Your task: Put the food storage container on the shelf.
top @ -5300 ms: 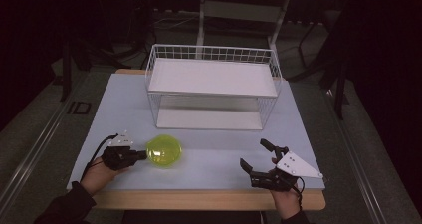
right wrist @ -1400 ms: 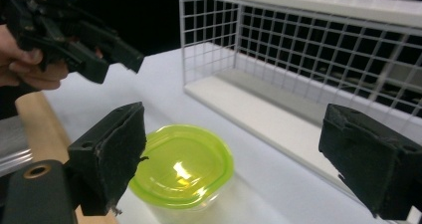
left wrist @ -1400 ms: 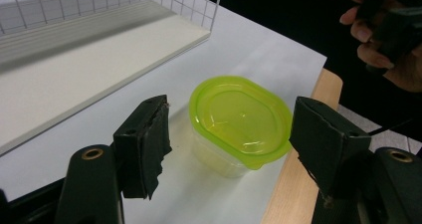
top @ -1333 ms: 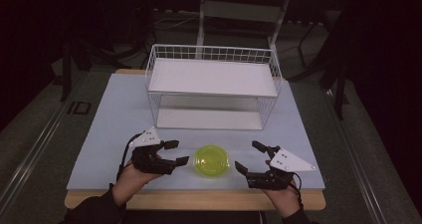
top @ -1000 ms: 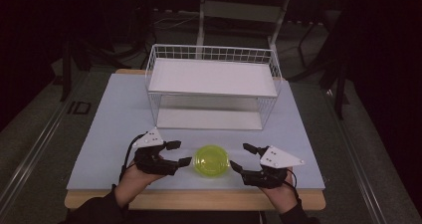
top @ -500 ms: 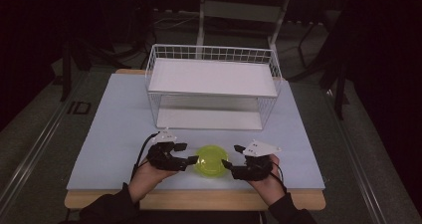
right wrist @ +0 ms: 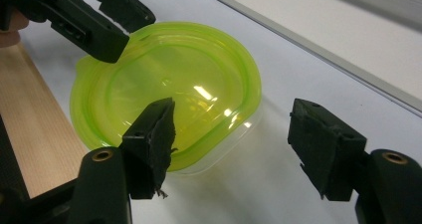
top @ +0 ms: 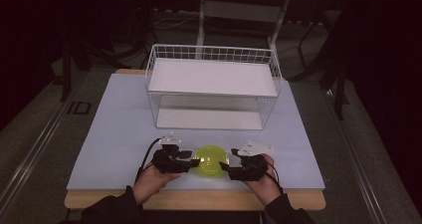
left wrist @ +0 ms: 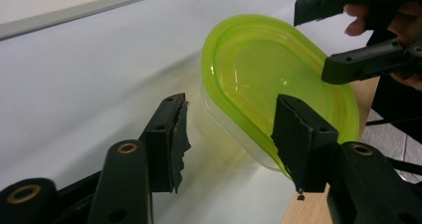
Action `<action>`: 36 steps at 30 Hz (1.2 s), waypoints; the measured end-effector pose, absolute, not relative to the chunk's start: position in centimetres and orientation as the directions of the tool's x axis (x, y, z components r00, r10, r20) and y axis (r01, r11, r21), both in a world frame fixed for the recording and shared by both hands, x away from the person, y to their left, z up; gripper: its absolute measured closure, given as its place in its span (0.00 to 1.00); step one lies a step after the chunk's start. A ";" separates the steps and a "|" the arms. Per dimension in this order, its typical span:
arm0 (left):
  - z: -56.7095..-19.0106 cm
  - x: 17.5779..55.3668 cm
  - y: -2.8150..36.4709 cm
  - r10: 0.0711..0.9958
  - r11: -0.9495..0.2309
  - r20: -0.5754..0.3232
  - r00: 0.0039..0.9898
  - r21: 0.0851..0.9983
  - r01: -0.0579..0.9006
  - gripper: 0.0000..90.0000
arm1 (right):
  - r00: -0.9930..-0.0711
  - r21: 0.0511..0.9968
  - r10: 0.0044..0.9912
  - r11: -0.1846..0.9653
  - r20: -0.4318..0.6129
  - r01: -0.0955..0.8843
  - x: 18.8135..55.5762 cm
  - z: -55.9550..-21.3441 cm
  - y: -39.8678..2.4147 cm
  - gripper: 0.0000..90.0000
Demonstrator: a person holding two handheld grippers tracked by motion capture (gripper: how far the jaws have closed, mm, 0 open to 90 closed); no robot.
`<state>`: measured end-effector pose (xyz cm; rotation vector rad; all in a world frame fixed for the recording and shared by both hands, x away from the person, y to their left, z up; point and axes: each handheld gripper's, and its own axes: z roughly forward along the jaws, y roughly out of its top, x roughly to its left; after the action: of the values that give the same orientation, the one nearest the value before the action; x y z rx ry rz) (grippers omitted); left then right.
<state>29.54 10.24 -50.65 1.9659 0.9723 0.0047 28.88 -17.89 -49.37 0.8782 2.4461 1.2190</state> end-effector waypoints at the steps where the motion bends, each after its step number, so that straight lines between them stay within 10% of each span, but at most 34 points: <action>1: -50.7 29.5 10.2 0.631 -0.272 -0.357 0.689 0.730 0.627 0.55 | -0.780 0.792 0.626 0.462 0.027 0.398 28.9 -49.4 -17.9 0.38; 25: -49.3 26.1 9.8 0.663 -0.256 -0.329 0.673 0.744 0.617 0.90 | -0.755 0.734 0.602 0.385 0.260 0.560 27.5 -49.2 -18.2 0.88; 36: -47.7 26.4 10.3 0.664 -0.201 -0.333 0.669 0.782 0.589 0.90 | -0.739 0.768 0.621 0.331 0.261 0.548 28.1 -47.5 -18.4 0.90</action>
<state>26.40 10.26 -47.73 1.8842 0.9851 0.0934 28.14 -18.38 -47.54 1.0995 2.4962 1.3905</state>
